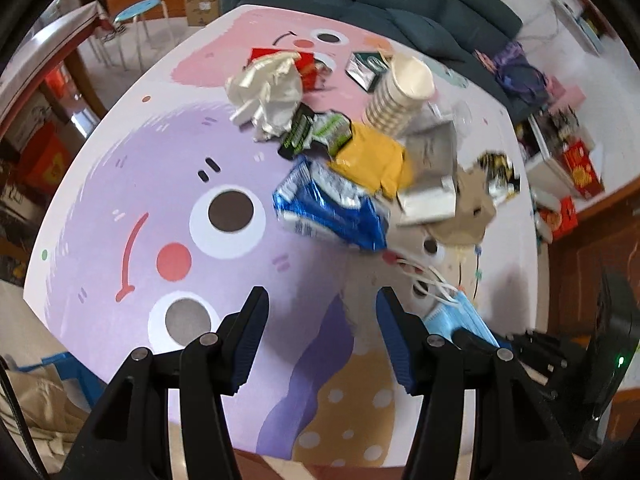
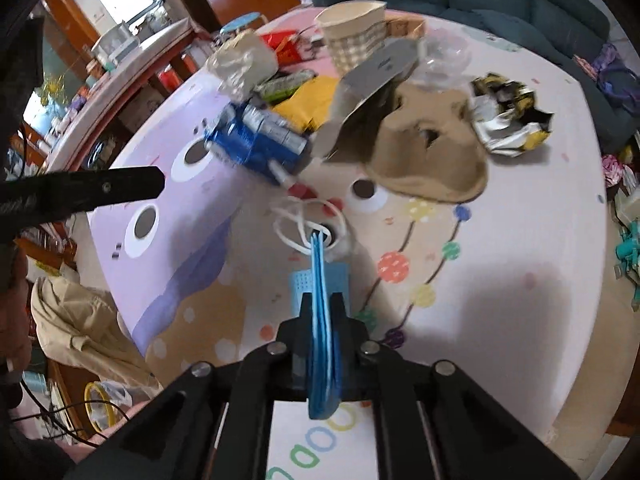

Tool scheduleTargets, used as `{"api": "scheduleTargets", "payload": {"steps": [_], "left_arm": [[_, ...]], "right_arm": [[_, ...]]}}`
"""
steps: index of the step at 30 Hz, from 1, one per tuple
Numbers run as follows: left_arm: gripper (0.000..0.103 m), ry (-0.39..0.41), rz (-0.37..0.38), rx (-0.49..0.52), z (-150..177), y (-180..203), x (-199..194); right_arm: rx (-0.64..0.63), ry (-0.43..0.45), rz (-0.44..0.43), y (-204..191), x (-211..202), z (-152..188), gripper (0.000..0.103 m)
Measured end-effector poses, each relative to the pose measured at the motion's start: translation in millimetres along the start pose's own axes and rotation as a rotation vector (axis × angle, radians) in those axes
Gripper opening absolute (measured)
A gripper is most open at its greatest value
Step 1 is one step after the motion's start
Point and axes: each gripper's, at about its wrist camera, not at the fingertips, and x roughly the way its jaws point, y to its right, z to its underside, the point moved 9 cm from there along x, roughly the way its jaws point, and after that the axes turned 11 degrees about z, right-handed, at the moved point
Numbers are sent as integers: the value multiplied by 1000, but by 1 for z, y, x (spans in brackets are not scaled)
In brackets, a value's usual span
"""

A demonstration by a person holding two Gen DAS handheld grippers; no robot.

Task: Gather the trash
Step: 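Grasp the blue face mask by its edge with the right gripper, then grasp the blue chip bag with the left gripper while the right gripper holds the mask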

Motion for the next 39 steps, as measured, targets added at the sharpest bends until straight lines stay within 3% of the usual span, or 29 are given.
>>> {"api": "scheduleTargets", "payload": {"steps": [7, 14, 20, 25, 29, 33, 36, 39], "left_arm": [[54, 16, 32, -143, -22, -4, 15], [54, 24, 13, -265, -31, -10, 42], [32, 2, -27, -374, -32, -20, 68], [28, -25, -62, -341, -31, -14, 78], [27, -51, -54, -310, -30, -8, 82], [26, -67, -12, -346, -32, -6, 88], [15, -64, 16, -327, -36, -4, 89], [11, -56, -15, -251, -34, -1, 83]], "right_arm": [[104, 46, 32, 33, -9, -16, 6], [92, 79, 35, 35, -10, -26, 6], [84, 88, 30, 30, -7, -30, 6], [92, 74, 22, 31, -3, -26, 6], [106, 58, 10, 31, 0, -22, 6], [113, 50, 5, 29, 1, -20, 6], [117, 52, 7, 27, 1, -21, 6], [125, 57, 10, 25, -1, -21, 6]]}}
